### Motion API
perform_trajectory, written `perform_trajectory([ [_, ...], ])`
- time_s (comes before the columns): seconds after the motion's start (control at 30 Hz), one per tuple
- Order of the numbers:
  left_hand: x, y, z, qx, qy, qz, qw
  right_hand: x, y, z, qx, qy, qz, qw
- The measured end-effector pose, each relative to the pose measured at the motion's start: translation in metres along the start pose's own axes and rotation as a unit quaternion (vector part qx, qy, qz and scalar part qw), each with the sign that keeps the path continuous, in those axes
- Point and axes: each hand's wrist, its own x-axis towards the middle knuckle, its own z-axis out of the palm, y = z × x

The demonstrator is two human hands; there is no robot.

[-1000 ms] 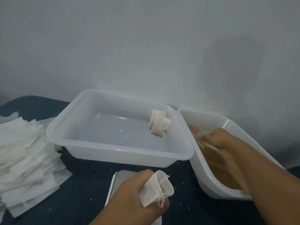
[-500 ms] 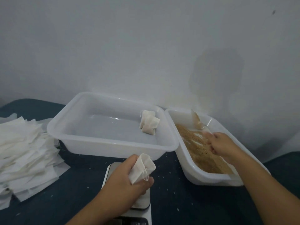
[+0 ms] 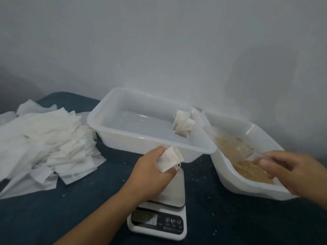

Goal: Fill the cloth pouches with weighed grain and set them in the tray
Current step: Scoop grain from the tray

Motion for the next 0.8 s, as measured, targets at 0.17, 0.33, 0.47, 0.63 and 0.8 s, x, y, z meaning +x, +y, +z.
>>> perform_trajectory([
  [0.17,0.0,0.0,-0.002,0.014,0.002,0.015,1.0,-0.01,-0.017,-0.003,-0.096,-0.071,-0.048,0.992],
  [0.33,-0.001,0.002,-0.004,0.016,0.0,0.025,1.0,-0.008,-0.034,-0.007,-0.113,-0.081,-0.07,0.988],
  [0.47,-0.001,0.0,-0.004,0.013,-0.007,0.029,0.999,-0.007,-0.044,-0.009,-0.13,-0.078,-0.079,0.985],
  [0.63,-0.002,-0.002,-0.003,0.046,-0.017,0.042,0.998,-0.002,-0.051,-0.012,-0.161,-0.086,-0.098,0.978],
  [0.8,-0.002,-0.005,-0.001,0.116,-0.029,0.07,0.99,0.006,-0.064,-0.017,-0.208,-0.09,-0.127,0.966],
])
